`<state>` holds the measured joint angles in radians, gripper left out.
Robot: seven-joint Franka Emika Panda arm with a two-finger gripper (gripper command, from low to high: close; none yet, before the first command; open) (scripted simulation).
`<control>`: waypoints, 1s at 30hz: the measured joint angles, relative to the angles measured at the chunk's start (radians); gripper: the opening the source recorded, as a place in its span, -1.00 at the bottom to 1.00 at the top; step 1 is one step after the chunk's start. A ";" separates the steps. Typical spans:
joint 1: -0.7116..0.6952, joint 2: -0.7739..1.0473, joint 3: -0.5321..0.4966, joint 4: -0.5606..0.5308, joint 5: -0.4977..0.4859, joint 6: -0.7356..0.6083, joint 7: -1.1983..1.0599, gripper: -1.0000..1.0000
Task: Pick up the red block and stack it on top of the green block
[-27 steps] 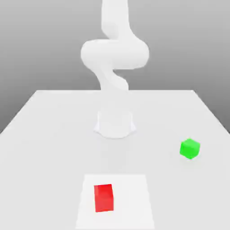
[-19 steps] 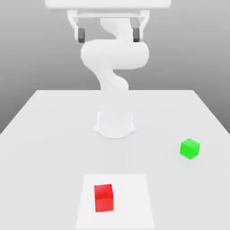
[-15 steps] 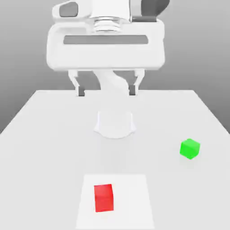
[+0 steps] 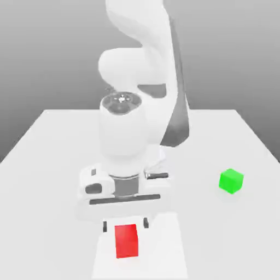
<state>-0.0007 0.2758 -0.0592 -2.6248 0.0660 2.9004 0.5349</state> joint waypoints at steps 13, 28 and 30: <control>0.005 -0.136 -0.013 -0.021 -0.038 -0.115 0.028 -1.00; 0.575 -0.481 0.330 -0.254 0.123 -0.220 0.066 -1.00; 0.652 -0.524 0.384 -0.287 0.142 -0.230 0.074 -1.00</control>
<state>0.6513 -0.2481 0.3247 -2.9115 0.2081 2.6707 0.6089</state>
